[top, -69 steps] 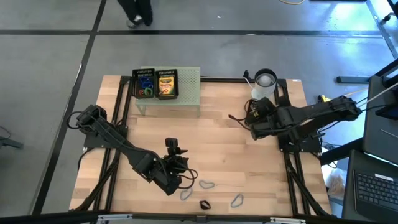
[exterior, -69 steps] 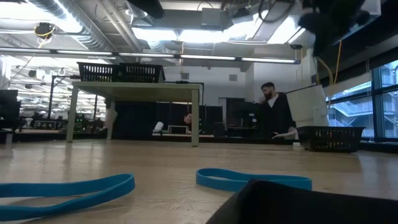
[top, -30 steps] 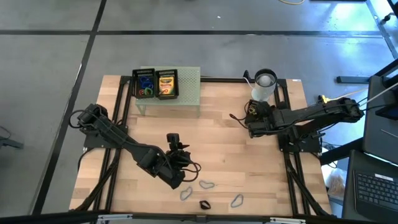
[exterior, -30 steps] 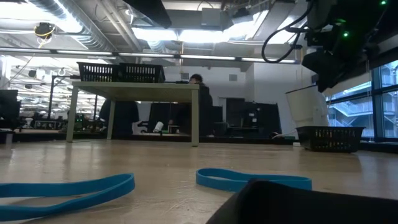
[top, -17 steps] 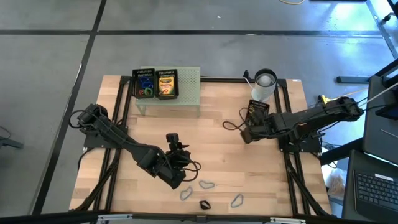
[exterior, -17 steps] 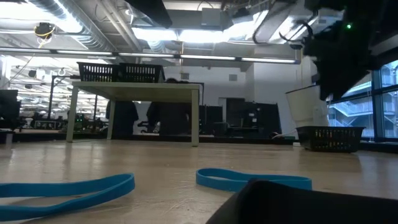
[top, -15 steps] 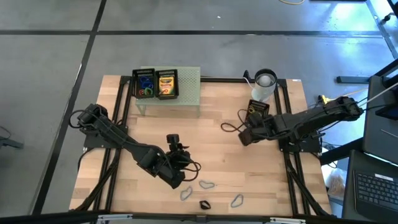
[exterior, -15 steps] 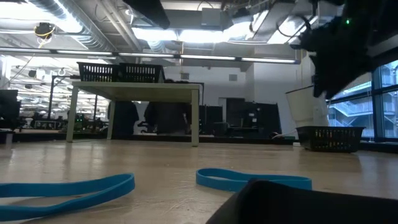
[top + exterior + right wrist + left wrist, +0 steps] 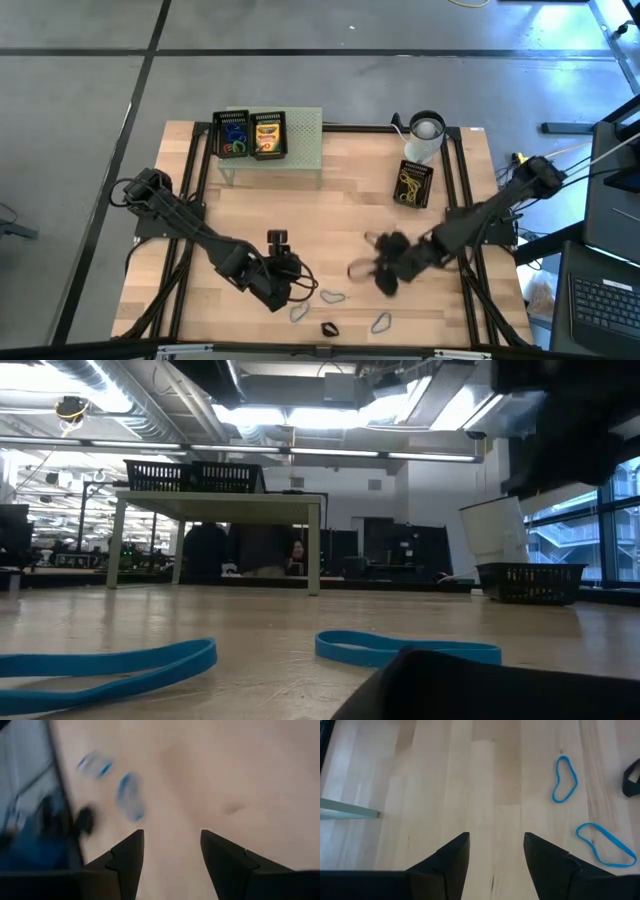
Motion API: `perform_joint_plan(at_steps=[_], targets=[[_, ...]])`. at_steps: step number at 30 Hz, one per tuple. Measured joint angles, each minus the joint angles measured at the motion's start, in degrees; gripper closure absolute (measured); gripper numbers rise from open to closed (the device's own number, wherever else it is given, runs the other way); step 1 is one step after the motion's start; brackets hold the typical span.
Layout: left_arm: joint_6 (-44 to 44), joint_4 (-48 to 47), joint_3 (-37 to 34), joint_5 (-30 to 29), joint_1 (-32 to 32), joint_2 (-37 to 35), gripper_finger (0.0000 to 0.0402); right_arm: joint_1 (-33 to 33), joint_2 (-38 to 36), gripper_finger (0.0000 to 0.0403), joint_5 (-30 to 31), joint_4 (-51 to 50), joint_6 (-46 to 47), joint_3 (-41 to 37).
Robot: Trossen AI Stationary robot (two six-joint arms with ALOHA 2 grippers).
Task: Pick & Place Office Desk Supplies
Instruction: Put the blue rubber band into the black bin
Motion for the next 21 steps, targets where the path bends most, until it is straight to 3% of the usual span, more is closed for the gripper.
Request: perform_joint_plan(at_steps=[5,12,21], targets=[[0.00,0.00,0.00,-0.01,-0.56,0.00,0.0213,7.19,7.47,0.0207,-5.18,10.62,-11.26,0.01],[-1.03,0.00,0.00,0.02,-0.99,0.00,0.0212,15.68,16.03,0.0207,-7.69,14.13,-18.26,0.00],[-1.03,0.00,0.00,-0.25,-0.81,0.00,0.0210,18.37,20.40,0.0207,-1.65,14.19,-20.14,0.03]])
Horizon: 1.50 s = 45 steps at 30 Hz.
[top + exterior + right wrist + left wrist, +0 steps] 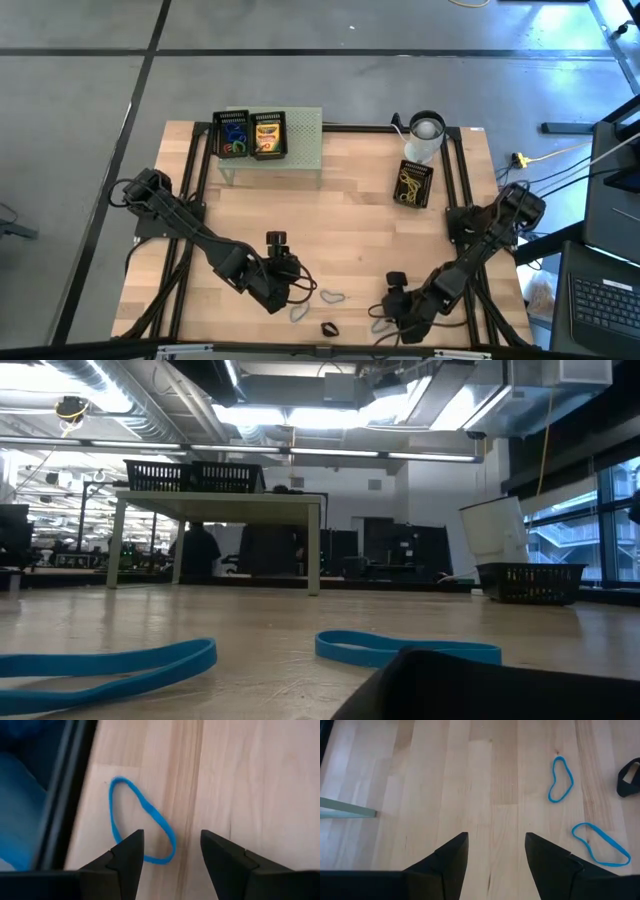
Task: Pick & Place Office Desk Supplies
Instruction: Put the blue rubber band into the black bin
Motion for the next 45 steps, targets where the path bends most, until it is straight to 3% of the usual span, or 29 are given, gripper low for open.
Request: perform_joint_plan(at_steps=[13,27,31,36,45], targets=[[0.00,0.00,0.00,-0.13,0.00,0.02,0.0210,1.23,2.64,0.0221,2.29,0.26,-5.32,0.21],[0.02,0.00,0.00,-0.12,0.00,0.02,0.0210,2.38,2.83,0.0386,2.82,1.15,-9.64,0.08],[0.07,0.00,0.00,-0.12,0.00,0.02,0.0210,2.40,2.87,0.0396,3.56,2.17,-9.76,-0.05],[0.09,0.00,0.00,-0.12,0.00,0.02,0.0210,2.36,3.22,0.0399,10.41,2.30,-10.45,0.85],[0.11,0.00,0.00,-0.21,0.00,0.02,0.0210,-0.86,3.04,0.0400,29.08,2.99,-12.32,8.64]])
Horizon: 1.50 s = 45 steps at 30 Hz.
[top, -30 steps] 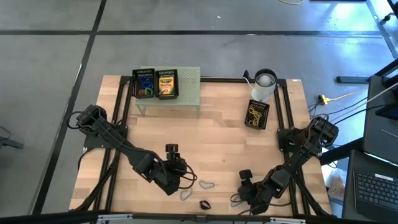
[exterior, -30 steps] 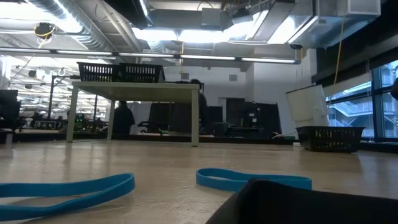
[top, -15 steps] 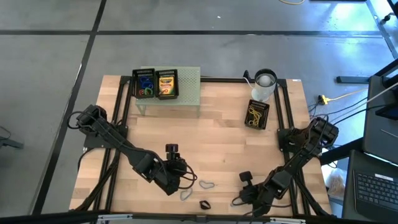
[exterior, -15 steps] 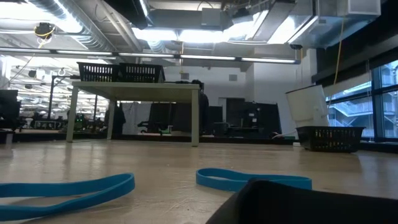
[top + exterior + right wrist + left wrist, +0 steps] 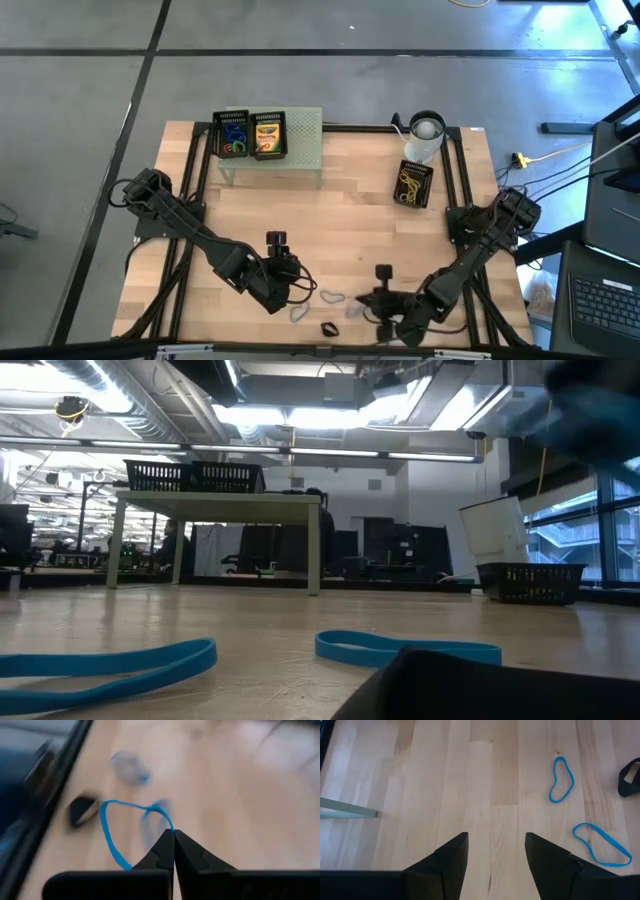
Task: Pick & Place Office Desk Supplies
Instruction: Put the blue rubber band into the black bin
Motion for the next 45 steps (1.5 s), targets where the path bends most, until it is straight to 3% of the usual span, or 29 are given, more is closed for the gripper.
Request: perform_joint_plan(at_steps=[7,12,17,23,35,45], targets=[[0.01,0.00,0.00,-0.13,0.00,0.00,0.0210,-6.45,-0.04,0.0400,11.37,0.01,-16.36,8.44],[-0.01,-0.02,-0.02,-3.57,0.00,0.00,0.0210,-11.02,-0.13,0.0400,18.69,0.15,-28.38,16.51],[-0.06,-0.53,-0.02,-4.22,0.00,0.00,0.0210,-14.33,-0.17,0.0401,19.62,0.18,-37.27,22.94],[0.00,-0.68,-0.02,-4.04,-0.73,0.00,0.0210,-17.46,-0.18,0.0401,19.66,-0.18,-40.67,25.03],[0.00,-0.67,-0.02,-4.07,-0.90,0.00,0.0210,-21.74,-0.23,0.0398,22.54,-14.47,-30.44,25.06],[0.00,-0.68,-0.04,-4.13,-0.90,0.00,0.0210,-24.31,-4.25,0.0396,18.97,-46.99,-1.27,25.10]])
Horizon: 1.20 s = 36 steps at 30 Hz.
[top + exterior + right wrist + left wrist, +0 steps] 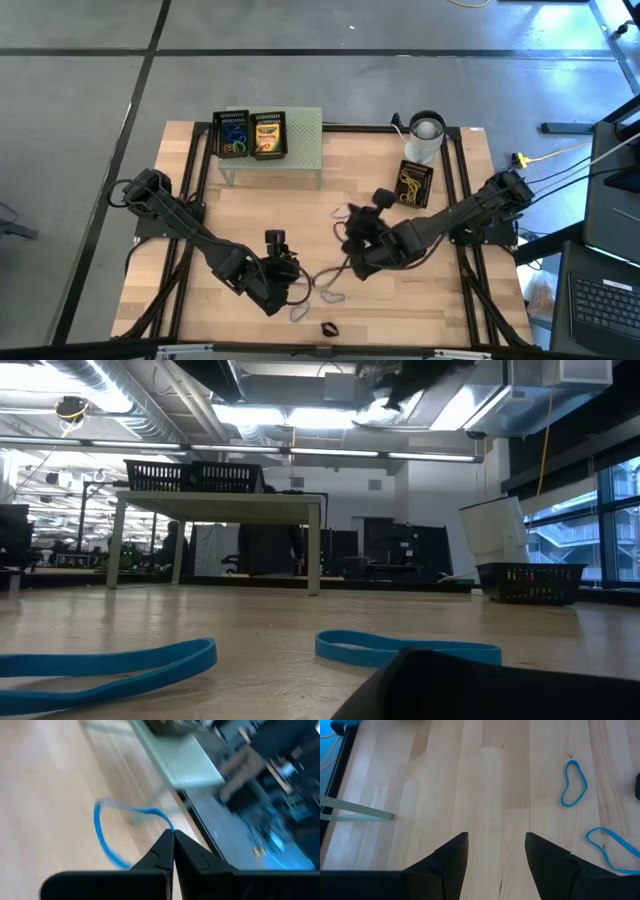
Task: Pick & Place Office Desk Supplies
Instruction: Put the blue rubber band into the black bin
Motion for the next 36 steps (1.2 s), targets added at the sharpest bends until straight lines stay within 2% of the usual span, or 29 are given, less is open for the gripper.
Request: perform_joint_plan(at_steps=[7,12,15,26,31,36], targets=[[0.74,0.22,0.00,-0.14,0.00,0.00,0.0210,-1.64,-0.17,0.0395,-1.19,-24.54,22.94,-0.03],[0.74,0.22,0.00,-0.12,0.00,0.00,0.0210,-3.07,-0.18,0.0395,-1.53,-34.71,32.60,-1.71],[0.74,0.22,0.00,-0.11,0.00,0.00,0.0210,-4.54,-0.19,0.0395,-1.88,-36.85,35.53,-4.13],[1.09,0.22,0.00,-0.09,0.00,0.00,0.0210,-14.48,-2.10,0.0395,-11.67,-37.87,32.66,-17.03],[1.54,0.24,0.00,-0.07,0.00,0.00,0.0210,-19.28,-8.40,0.0395,-17.00,-37.27,30.97,-23.35],[1.57,0.25,0.00,-0.26,0.00,0.00,0.0210,-21.99,-16.88,0.0395,-23.36,-27.57,25.38,-28.31]])
